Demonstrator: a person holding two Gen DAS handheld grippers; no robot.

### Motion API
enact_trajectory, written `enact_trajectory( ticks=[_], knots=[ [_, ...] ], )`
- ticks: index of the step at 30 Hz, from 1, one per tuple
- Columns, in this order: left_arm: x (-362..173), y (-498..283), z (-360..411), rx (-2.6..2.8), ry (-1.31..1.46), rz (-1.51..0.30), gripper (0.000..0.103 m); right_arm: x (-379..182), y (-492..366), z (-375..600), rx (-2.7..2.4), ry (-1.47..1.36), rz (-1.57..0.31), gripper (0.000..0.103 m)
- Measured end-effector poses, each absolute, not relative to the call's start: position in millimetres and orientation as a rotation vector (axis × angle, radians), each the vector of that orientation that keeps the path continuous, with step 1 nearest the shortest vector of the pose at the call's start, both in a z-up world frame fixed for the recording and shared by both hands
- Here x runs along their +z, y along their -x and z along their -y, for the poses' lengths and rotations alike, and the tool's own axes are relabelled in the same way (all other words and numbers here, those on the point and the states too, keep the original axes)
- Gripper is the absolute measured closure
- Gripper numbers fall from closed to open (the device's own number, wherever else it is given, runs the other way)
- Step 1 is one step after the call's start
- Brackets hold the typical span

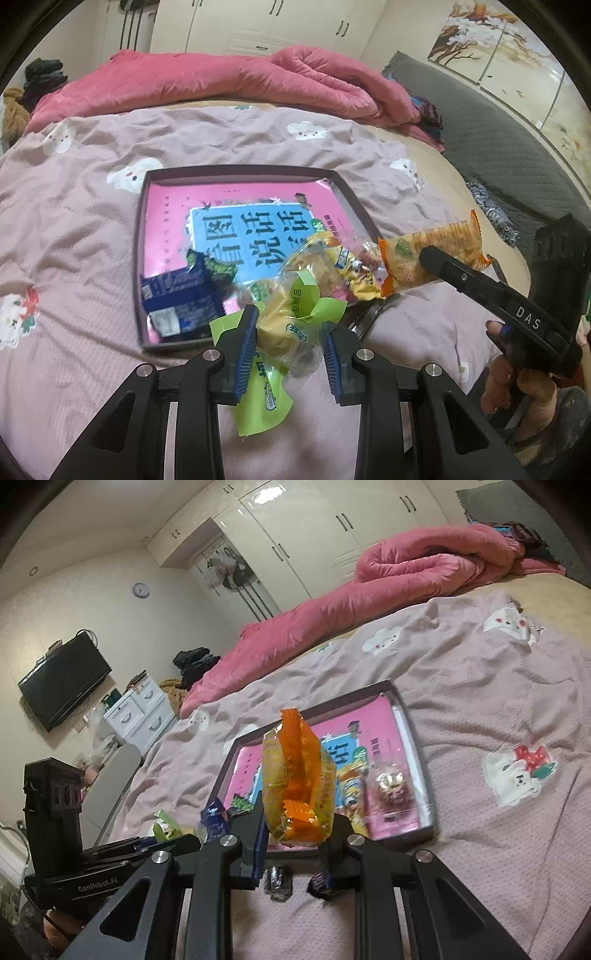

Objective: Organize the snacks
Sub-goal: 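Lift the green bag and wafer pack and carry them over the tray with both tools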

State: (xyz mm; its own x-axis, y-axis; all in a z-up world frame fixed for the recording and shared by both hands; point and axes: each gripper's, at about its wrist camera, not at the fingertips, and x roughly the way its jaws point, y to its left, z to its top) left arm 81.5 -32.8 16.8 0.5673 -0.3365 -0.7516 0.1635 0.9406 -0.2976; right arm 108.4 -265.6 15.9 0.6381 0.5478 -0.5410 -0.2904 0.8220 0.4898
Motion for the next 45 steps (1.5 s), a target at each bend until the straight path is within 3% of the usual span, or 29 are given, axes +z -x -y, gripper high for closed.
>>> enact_trajectory(
  ticks=[45],
  knots=[
    [-25.5,-145.5,64.7,-0.322,0.215,-0.983,0.069,-28.6,-146.5,265.2,0.365,-0.302,-0.853,0.08]
  ],
)
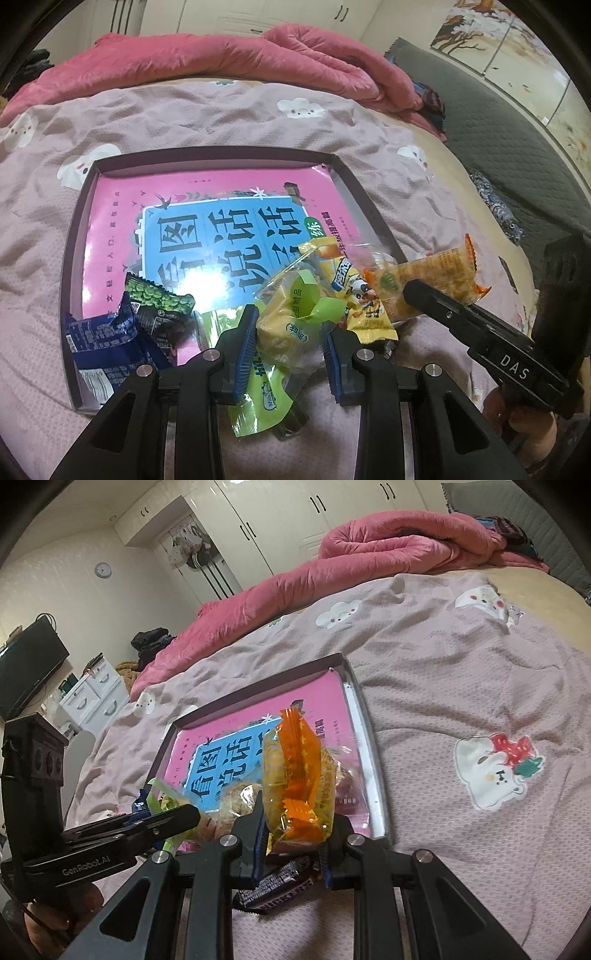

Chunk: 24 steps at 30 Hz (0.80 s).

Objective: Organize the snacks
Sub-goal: 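Lift the green bag and wafer pack and carry them over the tray with both tools, then lower the green bag and wafer pack into the tray and open both tools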

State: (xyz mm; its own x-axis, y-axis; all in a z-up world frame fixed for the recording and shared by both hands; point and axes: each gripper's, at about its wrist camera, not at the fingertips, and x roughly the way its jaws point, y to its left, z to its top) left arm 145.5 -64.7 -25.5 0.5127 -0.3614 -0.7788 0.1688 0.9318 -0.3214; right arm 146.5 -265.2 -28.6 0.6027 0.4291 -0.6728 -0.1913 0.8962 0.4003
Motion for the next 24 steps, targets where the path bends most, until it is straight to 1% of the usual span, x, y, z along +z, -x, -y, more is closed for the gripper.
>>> enact_trajectory(
  ticks=[24],
  knots=[
    [-38.2,-161.5,56.6,-0.283,0.232,-1.0,0.069,-45.3,-171.5,249.0,0.389,-0.36,-0.902,0.08]
  ],
)
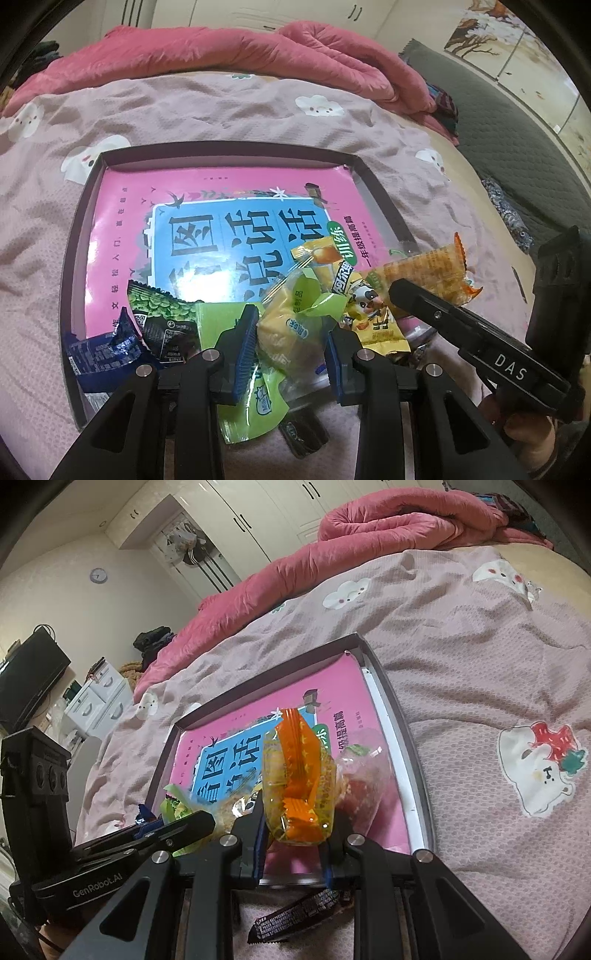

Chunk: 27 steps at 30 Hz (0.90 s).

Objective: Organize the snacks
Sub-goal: 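Lower the green bag and wafer pack into the tray and open both tools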

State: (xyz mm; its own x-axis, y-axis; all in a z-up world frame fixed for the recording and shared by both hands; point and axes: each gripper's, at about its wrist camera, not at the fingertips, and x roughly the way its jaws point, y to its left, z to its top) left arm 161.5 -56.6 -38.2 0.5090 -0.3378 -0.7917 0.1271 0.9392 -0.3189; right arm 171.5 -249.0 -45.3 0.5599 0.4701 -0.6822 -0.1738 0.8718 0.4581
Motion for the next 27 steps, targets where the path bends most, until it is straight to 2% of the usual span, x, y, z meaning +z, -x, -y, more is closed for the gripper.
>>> enact_trajectory(
  ticks=[23,27],
  knots=[
    [-39.2,-164.2,57.3,-0.277,0.232,-1.002,0.068,-41.5,-170.2,255.1,0.337,-0.322,-0.934,0.079],
    [-39.0,-164.6,57.6,-0.276,0.232,-1.002,0.068,-40.5,-168.9,260.7,0.327,-0.333,-0.943,0.075]
  ],
)
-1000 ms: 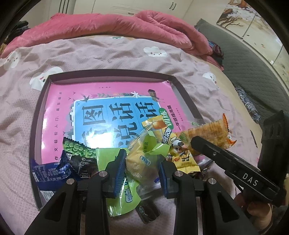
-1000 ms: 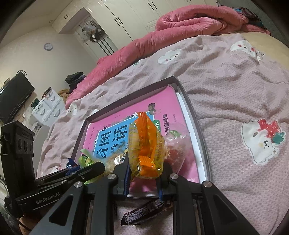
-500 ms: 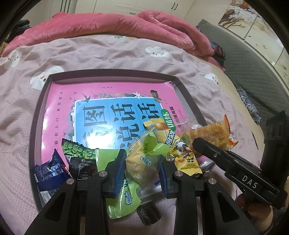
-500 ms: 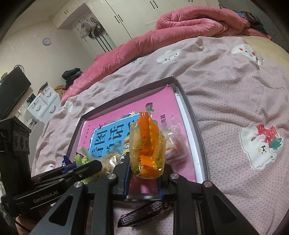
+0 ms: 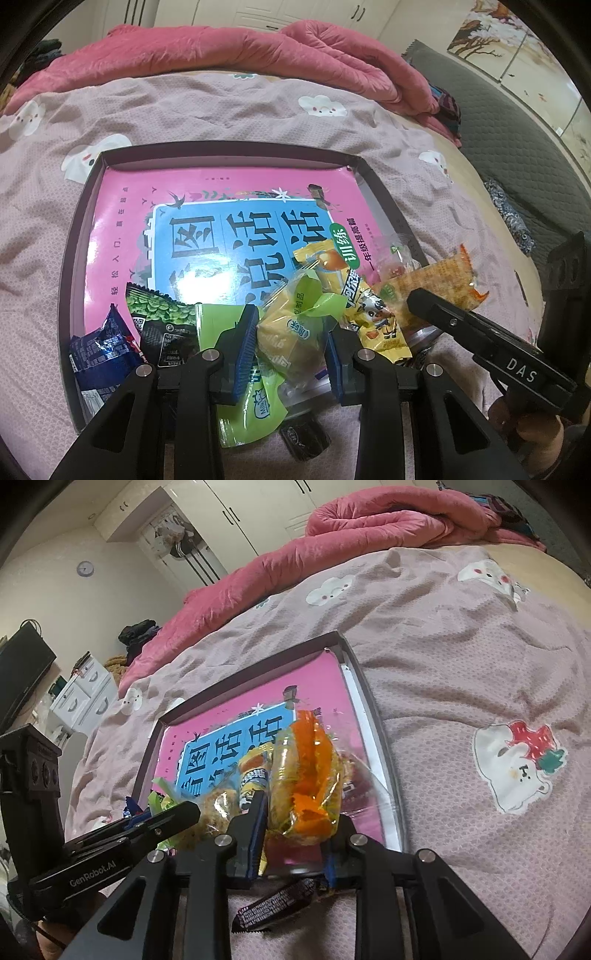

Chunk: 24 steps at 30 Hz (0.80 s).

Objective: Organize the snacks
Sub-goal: 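Lower the green bag and wafer pack into the tray and open both tools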

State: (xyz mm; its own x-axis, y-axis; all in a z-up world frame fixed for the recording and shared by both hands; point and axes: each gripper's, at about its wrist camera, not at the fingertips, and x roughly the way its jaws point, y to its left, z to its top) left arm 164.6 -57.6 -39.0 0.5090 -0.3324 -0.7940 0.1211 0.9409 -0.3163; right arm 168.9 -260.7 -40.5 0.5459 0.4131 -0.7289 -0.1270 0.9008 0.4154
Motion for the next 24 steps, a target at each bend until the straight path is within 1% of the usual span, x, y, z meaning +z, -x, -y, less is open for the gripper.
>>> enact_trajectory(
  ticks=[6,24],
  knots=[
    [-38.9,-164.2,57.1,-0.276,0.236,-1.003,0.068,-40.3,-163.4,266.7,0.336,-0.351,-0.958,0.072],
    [-37.2,-162.7,49.7,-0.27,0.274,-1.0,0.068,-30.0,-150.6,278.2,0.286,-0.33,-0.903,0.072]
  ],
)
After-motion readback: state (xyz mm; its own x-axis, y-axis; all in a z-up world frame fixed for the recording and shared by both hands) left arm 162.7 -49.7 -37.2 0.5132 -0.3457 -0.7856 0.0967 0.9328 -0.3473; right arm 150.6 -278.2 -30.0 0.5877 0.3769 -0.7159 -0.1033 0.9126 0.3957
